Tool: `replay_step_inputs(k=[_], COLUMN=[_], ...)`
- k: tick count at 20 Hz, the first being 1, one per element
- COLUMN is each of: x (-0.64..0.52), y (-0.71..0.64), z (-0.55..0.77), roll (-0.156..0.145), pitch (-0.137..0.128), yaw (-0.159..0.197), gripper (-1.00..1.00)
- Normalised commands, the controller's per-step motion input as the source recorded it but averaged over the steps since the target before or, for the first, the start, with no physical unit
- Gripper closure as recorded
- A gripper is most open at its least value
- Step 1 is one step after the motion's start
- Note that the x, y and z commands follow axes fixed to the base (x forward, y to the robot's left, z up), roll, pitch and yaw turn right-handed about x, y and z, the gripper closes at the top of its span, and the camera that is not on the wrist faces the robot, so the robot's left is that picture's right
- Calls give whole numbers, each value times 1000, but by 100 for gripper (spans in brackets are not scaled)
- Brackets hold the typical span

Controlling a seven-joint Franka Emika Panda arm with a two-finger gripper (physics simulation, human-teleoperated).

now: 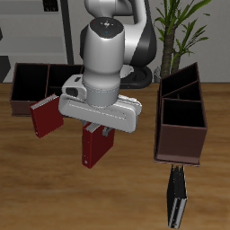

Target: Place the orange book into the back desk caddy's right compartment and place the left red book into the left desk caddy's back compartment and place the right red book into the left desk caddy's left compartment

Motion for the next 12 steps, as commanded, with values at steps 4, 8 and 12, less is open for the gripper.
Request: replay_step_inputs(k=[4, 8, 12], x=[-663, -962, -705], y=[85, 178, 193], z=[653, 690, 321], roll=[-37, 12, 23], pitch=[-23, -112, -28], yaw=[67, 121, 28], gripper=[100, 100, 100])
